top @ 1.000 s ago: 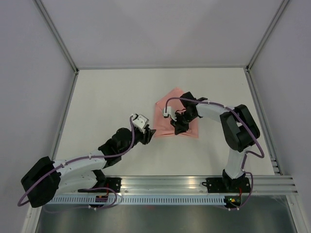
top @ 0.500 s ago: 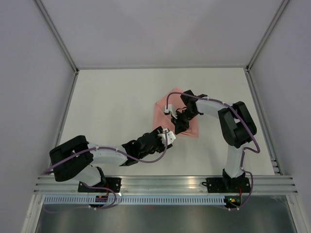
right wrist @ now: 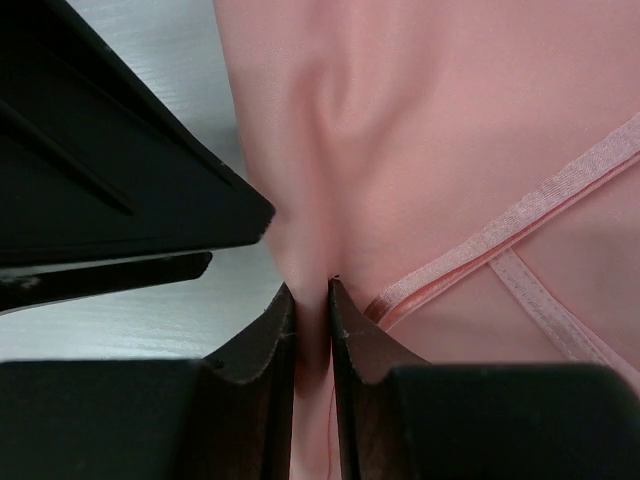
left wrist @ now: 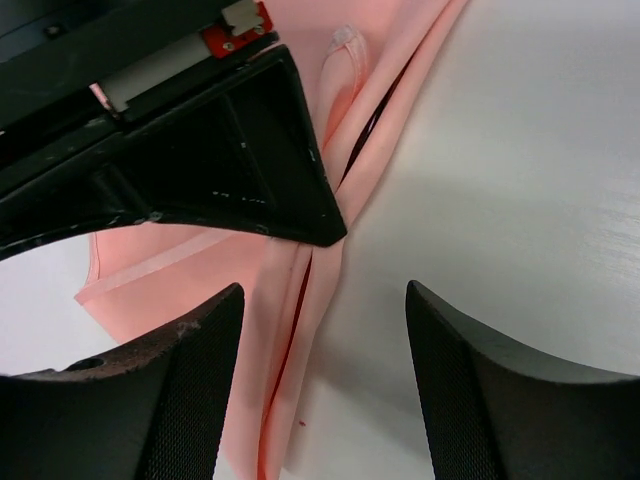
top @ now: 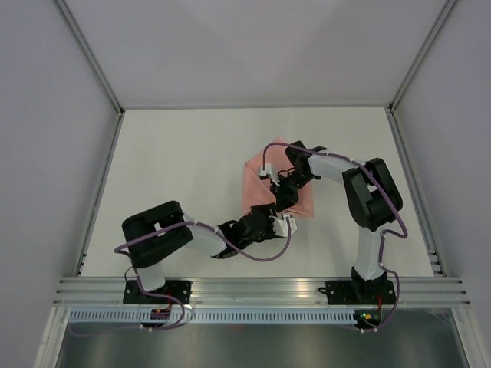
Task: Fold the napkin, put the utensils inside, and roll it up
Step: Roll the napkin at the center of the board.
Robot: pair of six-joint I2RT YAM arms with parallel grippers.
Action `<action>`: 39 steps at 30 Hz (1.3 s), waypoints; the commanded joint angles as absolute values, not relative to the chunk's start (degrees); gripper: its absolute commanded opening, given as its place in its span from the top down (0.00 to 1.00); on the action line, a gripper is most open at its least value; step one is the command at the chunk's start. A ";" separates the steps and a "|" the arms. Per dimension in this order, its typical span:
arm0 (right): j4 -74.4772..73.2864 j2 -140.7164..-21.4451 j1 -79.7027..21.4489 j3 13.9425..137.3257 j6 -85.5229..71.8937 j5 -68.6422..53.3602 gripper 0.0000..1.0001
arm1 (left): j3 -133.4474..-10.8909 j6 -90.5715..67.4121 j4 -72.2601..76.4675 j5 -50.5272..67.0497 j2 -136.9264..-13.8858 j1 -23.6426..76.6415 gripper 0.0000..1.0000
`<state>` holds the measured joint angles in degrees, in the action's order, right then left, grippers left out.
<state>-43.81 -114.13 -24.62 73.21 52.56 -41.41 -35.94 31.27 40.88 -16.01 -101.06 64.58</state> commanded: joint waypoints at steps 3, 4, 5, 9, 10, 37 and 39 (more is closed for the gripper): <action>-49.66 -121.20 -24.52 69.34 55.99 -31.20 0.84 | -39.55 39.19 42.81 -17.22 -105.81 64.95 0.29; -49.83 -121.38 -24.52 69.52 56.07 -31.20 0.85 | -39.99 39.55 42.11 -17.49 -106.26 64.95 0.30; -50.01 -121.46 -24.52 69.87 56.16 -31.20 0.84 | -40.16 39.81 41.40 -17.66 -106.61 64.86 0.30; -51.94 -122.43 -24.17 71.10 56.95 -31.20 0.85 | -41.22 40.43 38.68 -18.72 -108.10 64.69 0.32; -52.29 -122.61 -24.08 71.63 57.30 -31.29 0.85 | -41.48 40.26 36.84 -18.72 -108.71 64.51 0.33; -55.02 -124.01 -23.12 74.36 57.75 -31.82 0.84 | -48.25 34.19 16.44 -9.58 -108.64 60.91 0.98; -55.02 -123.49 -23.03 74.09 57.57 -32.17 0.81 | -48.78 33.40 14.86 -7.39 -108.11 60.21 0.98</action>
<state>-53.25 -118.37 -22.87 78.17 54.30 -43.75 -48.42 38.02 23.53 -11.73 -107.59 62.57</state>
